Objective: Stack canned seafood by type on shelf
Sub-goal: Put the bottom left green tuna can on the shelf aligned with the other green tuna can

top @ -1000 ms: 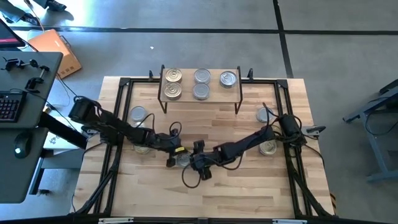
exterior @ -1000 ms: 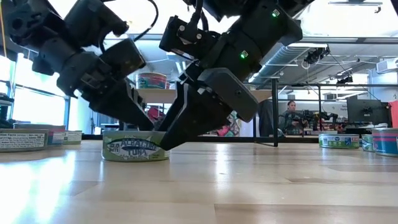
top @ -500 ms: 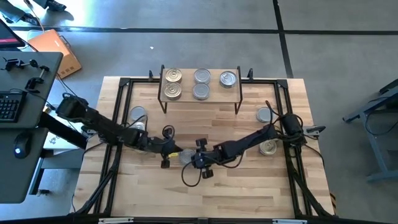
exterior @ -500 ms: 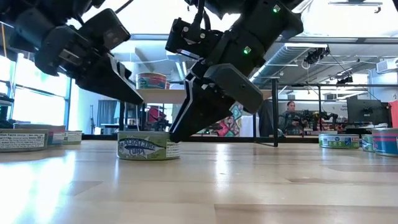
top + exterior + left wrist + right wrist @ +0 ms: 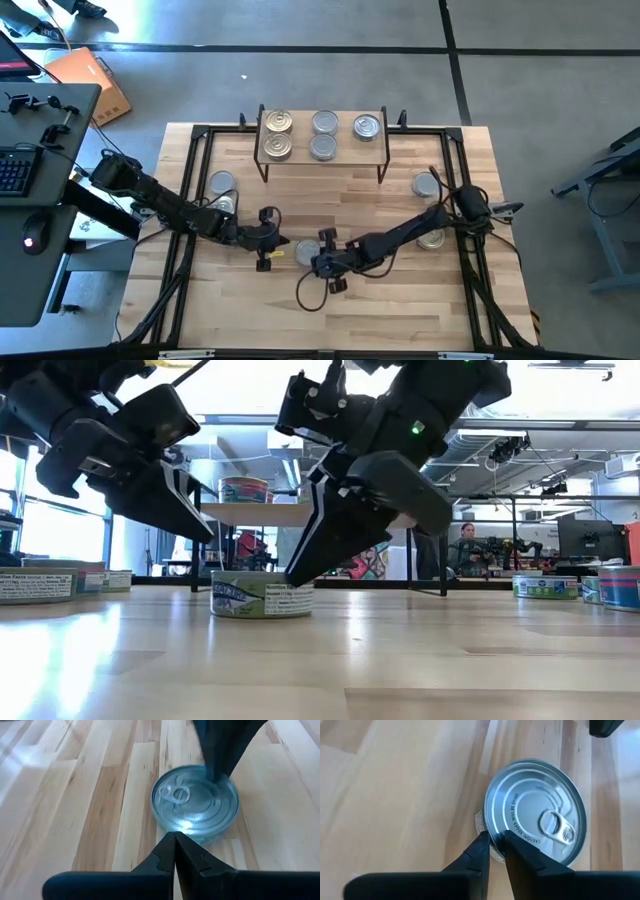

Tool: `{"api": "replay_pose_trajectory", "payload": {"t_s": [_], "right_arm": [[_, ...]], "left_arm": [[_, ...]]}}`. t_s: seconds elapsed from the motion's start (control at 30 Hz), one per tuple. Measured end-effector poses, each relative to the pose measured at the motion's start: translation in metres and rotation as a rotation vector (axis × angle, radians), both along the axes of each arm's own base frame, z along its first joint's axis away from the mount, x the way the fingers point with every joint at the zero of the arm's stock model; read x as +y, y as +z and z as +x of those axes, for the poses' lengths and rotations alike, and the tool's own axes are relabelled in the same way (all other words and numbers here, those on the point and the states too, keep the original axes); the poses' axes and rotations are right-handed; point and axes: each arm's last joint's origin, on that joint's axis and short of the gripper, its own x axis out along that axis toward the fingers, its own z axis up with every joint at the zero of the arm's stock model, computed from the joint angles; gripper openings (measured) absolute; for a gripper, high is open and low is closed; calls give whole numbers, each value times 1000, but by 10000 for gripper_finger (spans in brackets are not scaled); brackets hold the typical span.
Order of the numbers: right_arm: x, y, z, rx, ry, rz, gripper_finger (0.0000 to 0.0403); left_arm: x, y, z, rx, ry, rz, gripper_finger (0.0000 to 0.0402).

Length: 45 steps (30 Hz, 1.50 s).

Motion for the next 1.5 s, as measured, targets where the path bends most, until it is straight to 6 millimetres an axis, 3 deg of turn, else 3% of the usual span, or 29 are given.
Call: {"api": "replay_pose_trajectory", "payload": {"t_s": [0.27,0.47,0.93,1.5], "right_arm": [[4,-2,-3,-10,-7,1,6],[-1,-11,-13,-118,-21,64,1],[-25,11,-2,-202,65,199,1],[-25,20,5,-298,98,260,1]], "left_arm": [[-3,-1,-1,6,-11,2,0],[-7,0,-2,-2,-31,2,0],[-17,7,3,-105,-143,65,0],[-14,-12,18,-98,-175,34,0]]}}
